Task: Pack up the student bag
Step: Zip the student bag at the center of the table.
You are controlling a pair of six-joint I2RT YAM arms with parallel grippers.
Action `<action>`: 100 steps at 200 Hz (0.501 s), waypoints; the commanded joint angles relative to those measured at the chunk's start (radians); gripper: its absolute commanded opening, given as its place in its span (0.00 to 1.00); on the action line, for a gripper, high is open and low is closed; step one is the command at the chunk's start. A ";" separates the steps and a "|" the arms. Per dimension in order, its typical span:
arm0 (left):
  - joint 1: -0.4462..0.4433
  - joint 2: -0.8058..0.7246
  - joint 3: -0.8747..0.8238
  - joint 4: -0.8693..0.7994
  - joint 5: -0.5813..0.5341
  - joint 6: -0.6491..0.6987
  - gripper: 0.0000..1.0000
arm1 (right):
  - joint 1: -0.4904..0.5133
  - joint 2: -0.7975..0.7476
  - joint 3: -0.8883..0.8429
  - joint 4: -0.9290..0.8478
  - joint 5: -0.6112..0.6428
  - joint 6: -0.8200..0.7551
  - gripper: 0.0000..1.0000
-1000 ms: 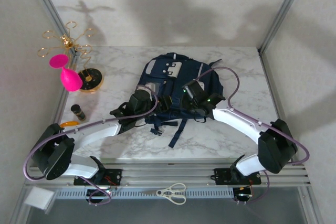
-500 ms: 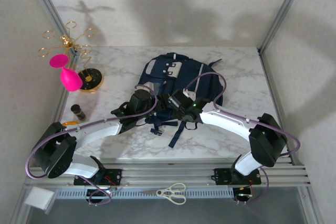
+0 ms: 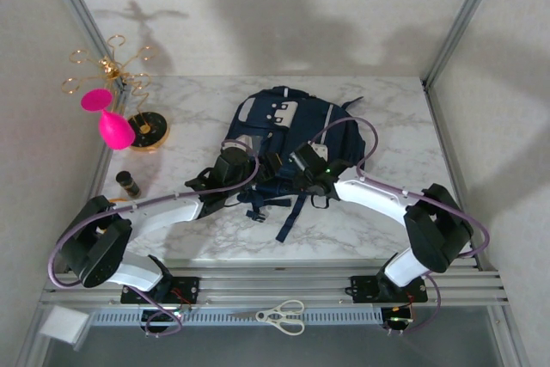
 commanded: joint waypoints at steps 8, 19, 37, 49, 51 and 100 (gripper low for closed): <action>0.006 0.016 -0.002 0.027 0.019 -0.014 0.72 | -0.033 -0.046 -0.075 0.159 -0.004 -0.089 0.42; 0.006 0.020 -0.004 0.027 0.021 -0.014 0.72 | -0.040 -0.069 -0.111 0.220 -0.001 -0.112 0.41; 0.006 0.027 -0.003 0.027 0.022 -0.015 0.72 | -0.051 -0.092 -0.143 0.291 -0.005 -0.149 0.40; 0.006 0.030 -0.001 0.027 0.024 -0.018 0.72 | -0.054 -0.097 -0.161 0.335 -0.003 -0.167 0.40; 0.006 0.031 -0.001 0.027 0.024 -0.019 0.72 | -0.055 -0.097 -0.164 0.342 -0.002 -0.169 0.39; 0.006 0.041 0.006 0.057 0.030 -0.026 0.72 | -0.059 -0.071 -0.173 0.422 0.003 -0.209 0.25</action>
